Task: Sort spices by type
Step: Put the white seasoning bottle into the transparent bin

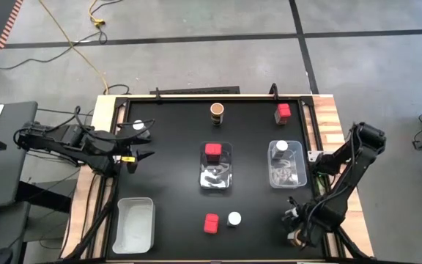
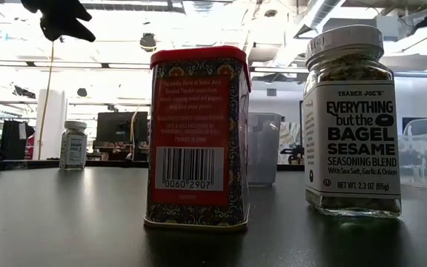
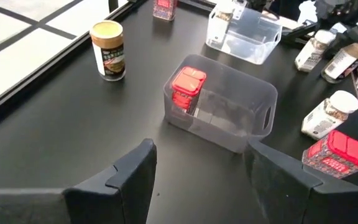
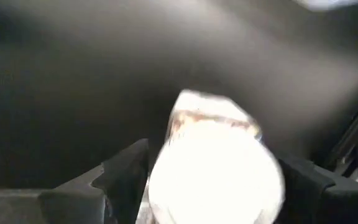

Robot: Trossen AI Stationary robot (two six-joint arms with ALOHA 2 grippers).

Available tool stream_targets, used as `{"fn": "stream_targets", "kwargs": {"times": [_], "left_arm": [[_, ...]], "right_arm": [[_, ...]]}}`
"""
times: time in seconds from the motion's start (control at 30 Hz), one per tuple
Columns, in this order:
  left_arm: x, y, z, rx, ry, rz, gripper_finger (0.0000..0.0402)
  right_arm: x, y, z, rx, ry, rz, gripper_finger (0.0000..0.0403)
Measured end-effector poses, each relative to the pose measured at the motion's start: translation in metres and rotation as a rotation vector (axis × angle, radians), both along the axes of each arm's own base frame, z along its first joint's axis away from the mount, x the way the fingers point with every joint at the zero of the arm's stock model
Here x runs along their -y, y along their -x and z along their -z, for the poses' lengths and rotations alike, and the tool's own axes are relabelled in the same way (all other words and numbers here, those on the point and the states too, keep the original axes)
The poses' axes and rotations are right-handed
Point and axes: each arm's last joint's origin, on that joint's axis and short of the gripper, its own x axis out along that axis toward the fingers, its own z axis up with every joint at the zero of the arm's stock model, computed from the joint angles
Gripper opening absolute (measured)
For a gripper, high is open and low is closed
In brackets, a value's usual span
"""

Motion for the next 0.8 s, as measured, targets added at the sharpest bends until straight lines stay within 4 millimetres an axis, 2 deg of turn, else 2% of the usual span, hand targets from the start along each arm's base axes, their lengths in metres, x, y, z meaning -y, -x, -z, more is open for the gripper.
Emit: {"fn": "stream_targets", "kwargs": {"times": [0.17,0.3,0.53,0.7,0.8], "left_arm": [[0.000,0.000,0.001,-0.009,-0.003,0.000,0.0231],[0.000,0.001,0.002,-0.025,-0.006,0.000,0.0231],[0.000,0.001,0.002,-0.025,-0.006,0.000,0.0231],[0.000,0.001,0.002,-0.025,-0.007,0.000,0.0231],[0.000,0.001,0.002,-0.025,-0.006,0.000,0.0231]], "right_arm": [[0.004,-0.006,0.001,-0.017,-0.009,-0.035,0.0271],[0.009,-0.013,0.001,-0.019,-0.005,-0.057,0.0221],[0.017,-0.023,0.001,-0.041,-0.007,-0.156,0.0217],[0.022,-0.031,0.000,-0.035,-0.014,-0.156,0.0217],[0.022,-0.037,-0.013,-0.001,-0.046,-0.211,0.0217]]}}
